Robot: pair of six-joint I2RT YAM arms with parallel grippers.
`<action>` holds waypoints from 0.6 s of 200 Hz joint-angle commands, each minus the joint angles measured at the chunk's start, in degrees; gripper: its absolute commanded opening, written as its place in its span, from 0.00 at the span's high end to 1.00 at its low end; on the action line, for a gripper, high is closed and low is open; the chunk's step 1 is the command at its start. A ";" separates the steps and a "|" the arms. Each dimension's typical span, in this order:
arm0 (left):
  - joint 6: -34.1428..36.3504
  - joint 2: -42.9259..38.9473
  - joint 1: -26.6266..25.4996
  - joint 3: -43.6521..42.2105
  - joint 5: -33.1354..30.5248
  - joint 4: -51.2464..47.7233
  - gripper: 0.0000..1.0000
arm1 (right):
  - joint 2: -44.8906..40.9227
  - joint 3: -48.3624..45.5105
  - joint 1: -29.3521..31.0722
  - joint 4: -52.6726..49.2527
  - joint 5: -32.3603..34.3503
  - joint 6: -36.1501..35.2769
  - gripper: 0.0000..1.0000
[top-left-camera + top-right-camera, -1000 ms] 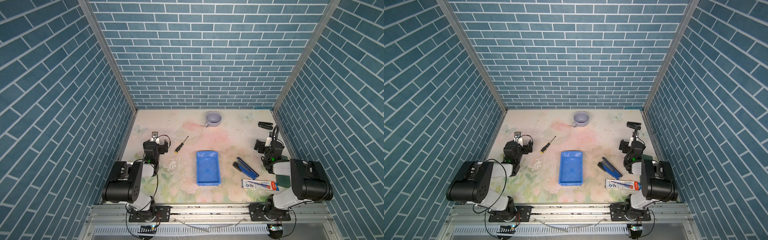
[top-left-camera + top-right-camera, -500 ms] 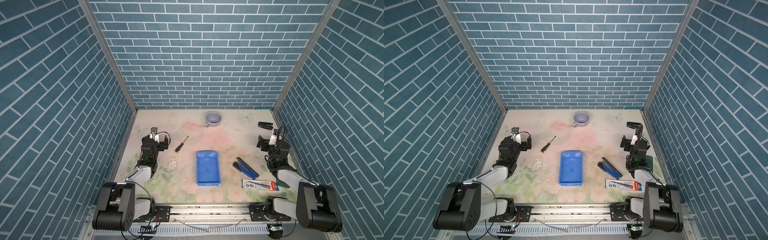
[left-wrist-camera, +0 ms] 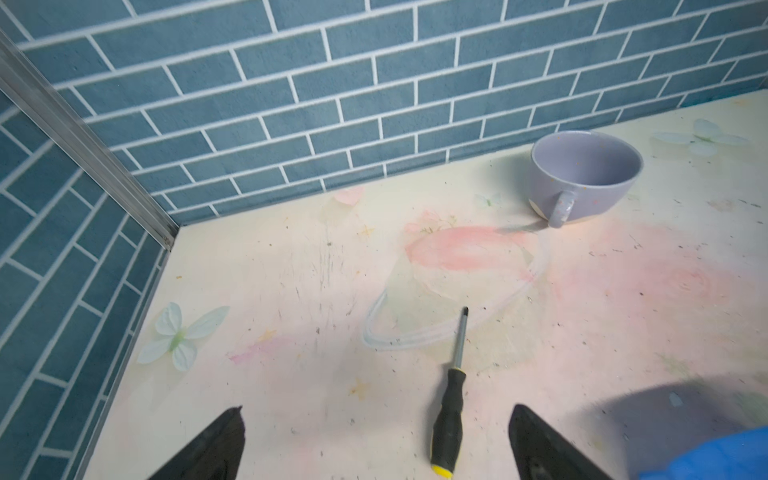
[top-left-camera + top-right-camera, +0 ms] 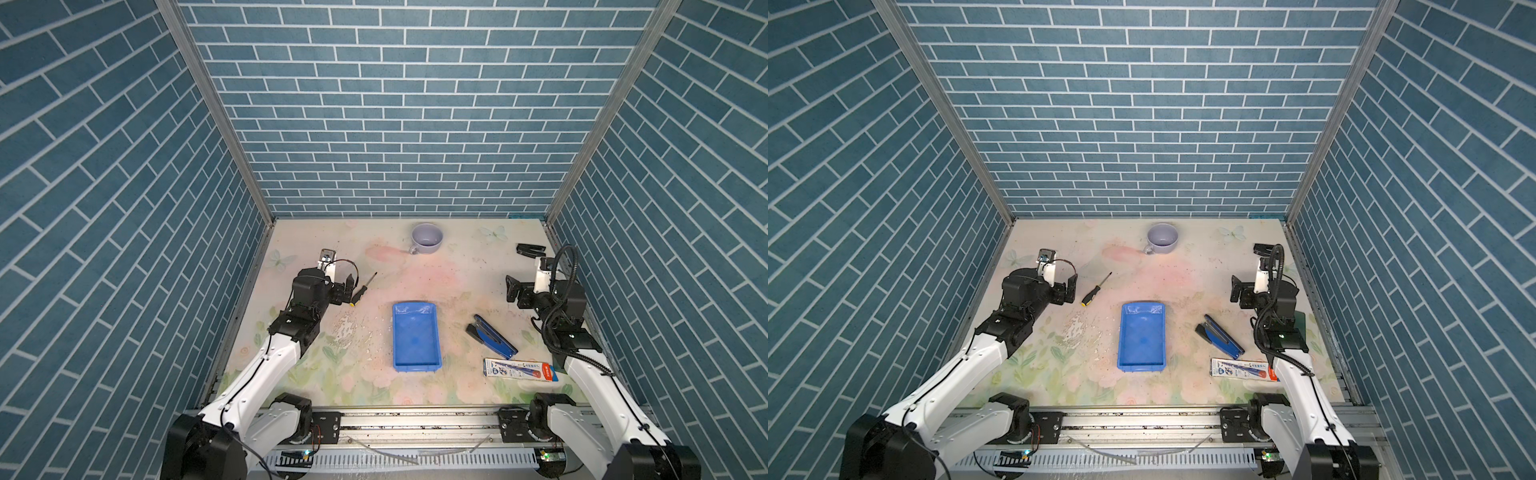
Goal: Put the screwdriver in the bin
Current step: 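Close the left gripper on the screwdriver handle while the right arm advances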
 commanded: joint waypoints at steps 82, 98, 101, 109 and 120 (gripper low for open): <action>-2.94 15.60 -2.03 13.76 2.33 -22.67 0.00 | 4.13 8.59 18.49 -5.27 -2.64 3.10 0.01; -1.95 20.06 -2.58 16.36 2.62 -23.13 0.00 | 6.85 10.17 21.17 -3.67 -2.58 3.51 0.01; -1.79 20.94 -2.69 16.97 2.62 -23.37 0.00 | 7.44 10.49 21.71 -3.47 -2.57 3.65 0.01; -1.37 23.09 -2.95 18.34 2.57 -23.98 0.00 | 9.02 11.49 22.93 -2.94 -2.56 4.01 0.01; -0.82 25.78 -3.14 20.24 2.45 -24.66 0.00 | 11.14 12.92 24.70 -2.67 -2.86 3.99 0.01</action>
